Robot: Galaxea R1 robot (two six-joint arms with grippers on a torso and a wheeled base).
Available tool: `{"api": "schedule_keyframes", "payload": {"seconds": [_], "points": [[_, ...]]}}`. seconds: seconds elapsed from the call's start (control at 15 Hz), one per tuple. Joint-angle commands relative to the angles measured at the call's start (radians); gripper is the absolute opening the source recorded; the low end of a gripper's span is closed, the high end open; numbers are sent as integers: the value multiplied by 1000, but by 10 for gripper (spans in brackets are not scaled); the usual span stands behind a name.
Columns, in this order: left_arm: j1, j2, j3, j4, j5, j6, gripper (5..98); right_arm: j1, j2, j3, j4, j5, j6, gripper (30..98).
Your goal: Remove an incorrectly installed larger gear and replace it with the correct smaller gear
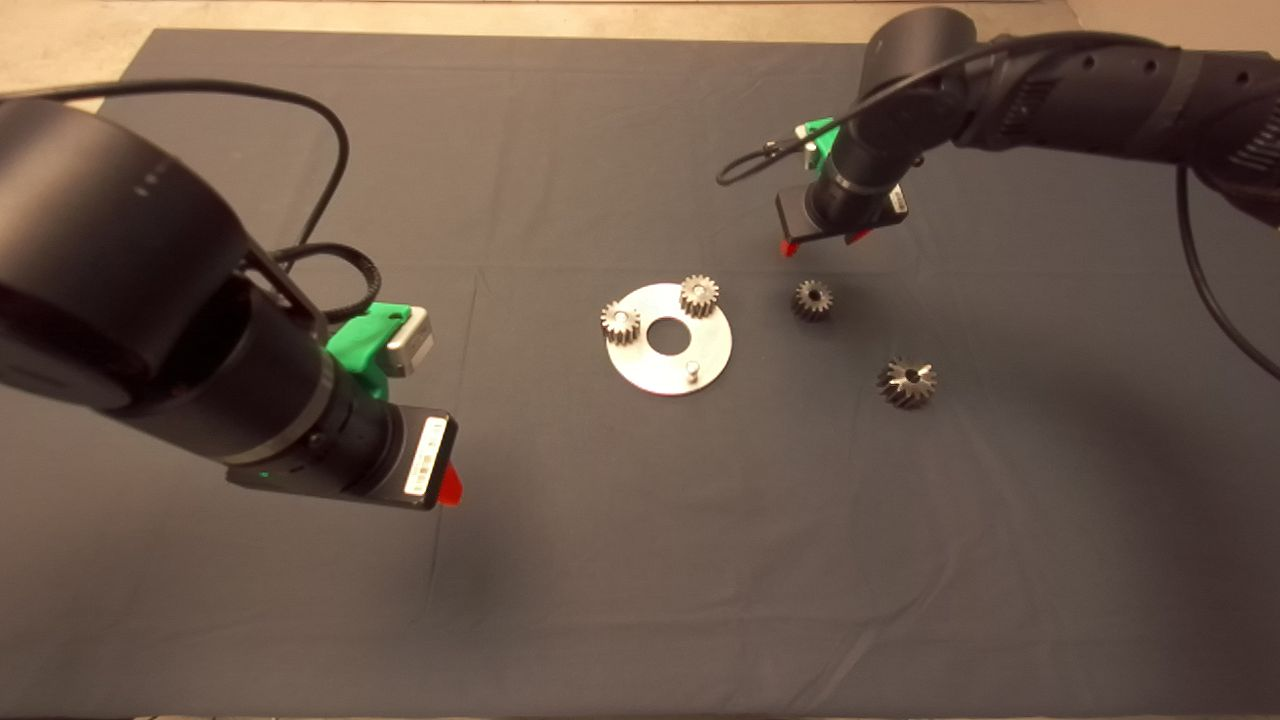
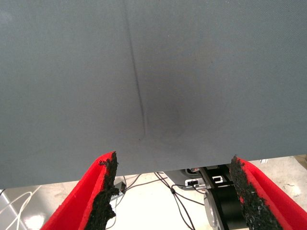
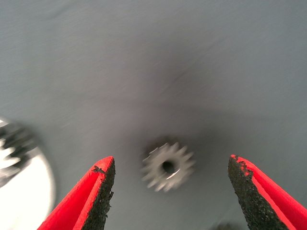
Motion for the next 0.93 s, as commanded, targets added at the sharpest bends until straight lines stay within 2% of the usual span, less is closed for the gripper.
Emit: {"api": "schedule_keyframes", "payload": {"seconds": [0.0,0.13,0.4,0.67,0.87], "points": [[-9,3,13,6,114,-7,592,120,40,-70,264,-129,-16,628],[-8,3,12,9,114,-15,592,131,35,-64,305,-129,-16,628],[-8,3,18,10,114,-23,592,125,16,-32,299,-129,-14,628],[-8,3,22,11,115,-26,592,55,-3,-22,289,-129,-14,628],[-8,3,22,11,115,-26,592,12,-5,-22,229,-129,-14,628]]}}
